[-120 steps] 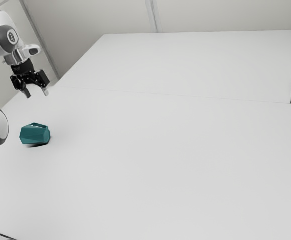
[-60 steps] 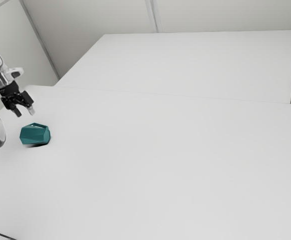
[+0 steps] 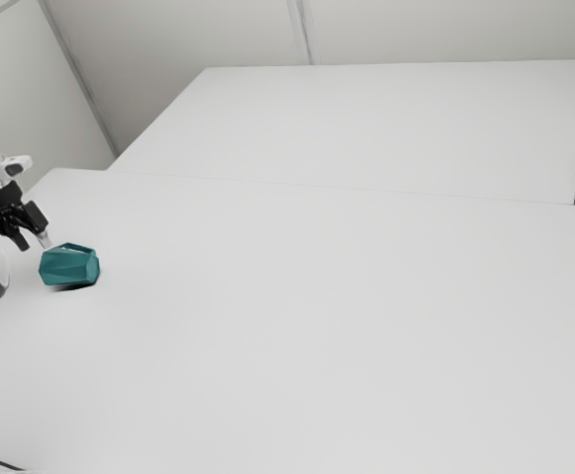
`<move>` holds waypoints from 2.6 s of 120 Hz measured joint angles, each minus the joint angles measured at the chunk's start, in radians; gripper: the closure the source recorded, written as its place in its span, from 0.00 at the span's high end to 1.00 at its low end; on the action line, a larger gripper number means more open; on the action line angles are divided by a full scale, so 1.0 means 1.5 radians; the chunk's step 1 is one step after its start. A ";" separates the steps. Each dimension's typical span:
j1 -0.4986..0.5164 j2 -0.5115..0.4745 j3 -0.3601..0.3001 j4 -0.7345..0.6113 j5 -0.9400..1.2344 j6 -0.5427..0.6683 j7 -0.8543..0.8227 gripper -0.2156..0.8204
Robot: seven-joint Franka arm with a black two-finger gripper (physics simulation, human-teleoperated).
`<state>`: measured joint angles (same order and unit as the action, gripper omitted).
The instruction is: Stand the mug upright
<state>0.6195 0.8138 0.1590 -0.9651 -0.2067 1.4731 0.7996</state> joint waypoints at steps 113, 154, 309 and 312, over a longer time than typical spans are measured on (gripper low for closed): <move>0.063 0.060 -0.003 0.004 -0.197 -0.048 0.103 0.79; 0.079 0.084 -0.024 0.018 -0.228 -0.053 0.118 0.79; 0.081 0.089 -0.057 0.027 -0.302 -0.083 0.132 0.15; 0.080 0.088 -0.062 0.031 -0.304 -0.083 0.132 0.14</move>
<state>0.7397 0.9465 0.0652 -0.9189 -0.6620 1.3484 0.9982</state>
